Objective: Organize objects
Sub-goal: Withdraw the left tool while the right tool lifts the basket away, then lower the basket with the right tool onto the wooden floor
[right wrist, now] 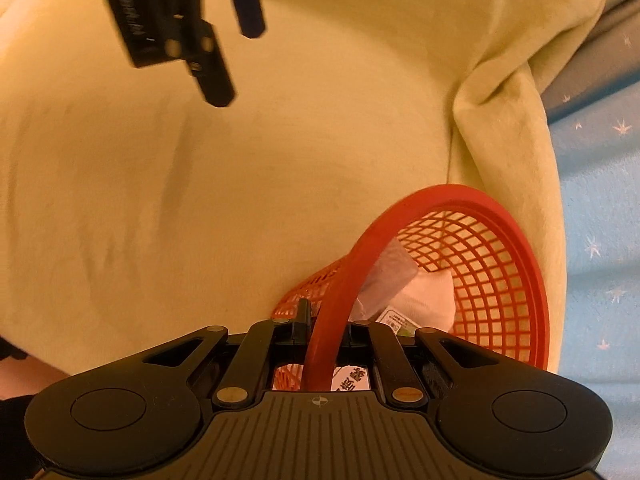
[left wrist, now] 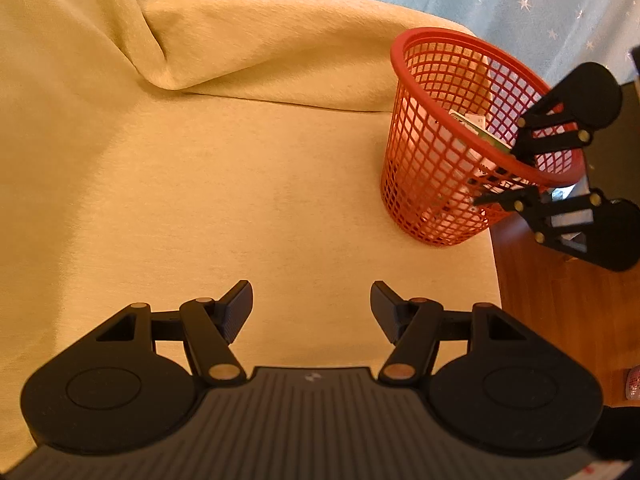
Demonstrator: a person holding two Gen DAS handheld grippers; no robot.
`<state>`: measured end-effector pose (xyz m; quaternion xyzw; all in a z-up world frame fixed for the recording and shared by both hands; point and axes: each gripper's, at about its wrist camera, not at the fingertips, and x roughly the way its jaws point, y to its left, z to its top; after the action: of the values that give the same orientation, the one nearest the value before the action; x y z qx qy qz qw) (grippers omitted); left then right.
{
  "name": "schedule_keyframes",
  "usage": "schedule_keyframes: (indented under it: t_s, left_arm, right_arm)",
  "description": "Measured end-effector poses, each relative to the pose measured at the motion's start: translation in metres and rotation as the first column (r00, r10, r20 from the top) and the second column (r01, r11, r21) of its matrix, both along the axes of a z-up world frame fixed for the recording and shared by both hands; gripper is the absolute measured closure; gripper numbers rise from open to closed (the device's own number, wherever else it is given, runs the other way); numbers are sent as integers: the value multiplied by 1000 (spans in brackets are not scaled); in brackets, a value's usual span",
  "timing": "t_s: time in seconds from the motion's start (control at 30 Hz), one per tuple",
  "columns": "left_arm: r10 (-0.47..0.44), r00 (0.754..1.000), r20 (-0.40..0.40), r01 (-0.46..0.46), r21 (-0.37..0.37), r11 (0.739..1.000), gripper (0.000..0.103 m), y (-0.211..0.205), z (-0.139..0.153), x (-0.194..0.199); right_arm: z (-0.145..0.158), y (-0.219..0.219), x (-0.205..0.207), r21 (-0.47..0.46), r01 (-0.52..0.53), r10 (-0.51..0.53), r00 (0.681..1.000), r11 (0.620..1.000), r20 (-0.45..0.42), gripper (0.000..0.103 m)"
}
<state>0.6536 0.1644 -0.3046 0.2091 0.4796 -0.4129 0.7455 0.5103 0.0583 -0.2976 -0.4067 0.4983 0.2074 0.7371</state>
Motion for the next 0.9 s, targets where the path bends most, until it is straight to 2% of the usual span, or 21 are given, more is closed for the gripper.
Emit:
schedule_keyframes:
  t_s: [0.5,0.9]
  left_arm:
    - [27,999,-24,-27,-13,1000,42,-8,3,-38]
    - [104,994,23,-105,5,995,42,-55,19,-110]
  right_arm:
    - [6,8,-47,8,-47,47,999,999,-12,98]
    - [2,-32,-128,19,-144,144,989,989,25,98]
